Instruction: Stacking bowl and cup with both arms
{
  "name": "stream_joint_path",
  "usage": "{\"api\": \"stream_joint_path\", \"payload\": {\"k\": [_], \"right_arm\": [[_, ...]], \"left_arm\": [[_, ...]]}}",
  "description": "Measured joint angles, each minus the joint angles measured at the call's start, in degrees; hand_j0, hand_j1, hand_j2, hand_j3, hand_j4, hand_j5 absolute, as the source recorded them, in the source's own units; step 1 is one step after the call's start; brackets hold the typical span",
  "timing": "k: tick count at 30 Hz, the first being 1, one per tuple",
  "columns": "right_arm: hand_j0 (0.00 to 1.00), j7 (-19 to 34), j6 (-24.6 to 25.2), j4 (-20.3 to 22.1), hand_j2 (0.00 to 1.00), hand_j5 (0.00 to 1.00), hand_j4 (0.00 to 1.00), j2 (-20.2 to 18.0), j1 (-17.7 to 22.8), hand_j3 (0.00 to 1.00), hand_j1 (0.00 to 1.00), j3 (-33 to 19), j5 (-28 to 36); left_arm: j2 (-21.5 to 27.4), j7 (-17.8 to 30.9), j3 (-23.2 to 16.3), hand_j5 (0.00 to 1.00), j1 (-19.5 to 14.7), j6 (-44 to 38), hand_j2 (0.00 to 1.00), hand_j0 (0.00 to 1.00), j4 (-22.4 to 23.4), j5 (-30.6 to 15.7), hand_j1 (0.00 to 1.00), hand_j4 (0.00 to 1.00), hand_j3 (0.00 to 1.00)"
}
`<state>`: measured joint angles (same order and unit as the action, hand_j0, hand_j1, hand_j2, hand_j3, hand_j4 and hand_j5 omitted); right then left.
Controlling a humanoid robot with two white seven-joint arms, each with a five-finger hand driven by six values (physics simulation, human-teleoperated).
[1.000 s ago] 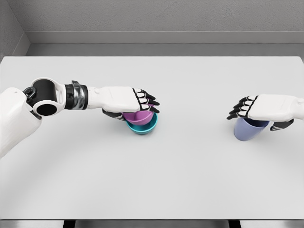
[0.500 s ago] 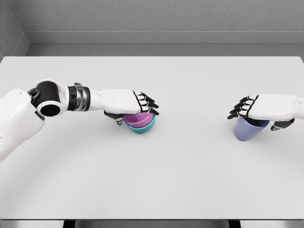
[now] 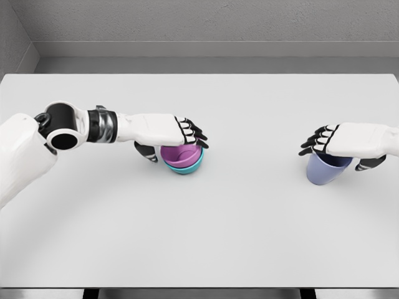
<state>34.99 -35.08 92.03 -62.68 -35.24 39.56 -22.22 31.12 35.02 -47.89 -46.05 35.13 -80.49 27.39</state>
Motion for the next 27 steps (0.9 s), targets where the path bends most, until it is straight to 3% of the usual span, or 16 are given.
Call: {"api": "stream_joint_path", "payload": {"k": [13,17,20,23,27], "right_arm": [[1.0,0.01,-0.01,0.0,1.0,1.0,1.0,-0.04,-0.09,1.0,1.0,0.0,-0.02],[1.0,0.01,-0.01,0.0,1.0,1.0,1.0,-0.07,-0.09,1.0,1.0,0.0,-0.02],[1.0,0.01,-0.01,0.01,1.0,1.0,1.0,-0.08,-0.09,1.0,1.0,0.0,-0.02],[1.0,0.01,-0.02,0.04,1.0,1.0,1.0,-0.09,-0.09,1.0,1.0,0.0,-0.03],[0.93,0.0,0.0,0.07,0.93,0.93,0.93,-0.05,-0.09,0.93,0.93,0.0,0.0]], "left_arm": [[1.66,0.01,0.59,1.0,-1.67,0.01,1.0,1.0,-0.11,-4.57,1.0,1.0,1.0],[6.74,0.01,4.2,1.0,-0.35,0.03,1.0,1.0,0.6,-9.26,1.0,1.0,1.0],[10.03,0.01,8.39,1.0,0.88,0.03,1.0,1.0,4.27,-10.65,1.0,1.0,1.0],[11.42,0.01,10.85,1.0,0.88,0.02,1.0,1.0,8.15,-11.06,1.0,1.0,1.0],[12.1,0.01,11.89,1.0,0.97,0.03,1.0,1.0,9.85,-11.29,1.0,1.0,1.0]]}}
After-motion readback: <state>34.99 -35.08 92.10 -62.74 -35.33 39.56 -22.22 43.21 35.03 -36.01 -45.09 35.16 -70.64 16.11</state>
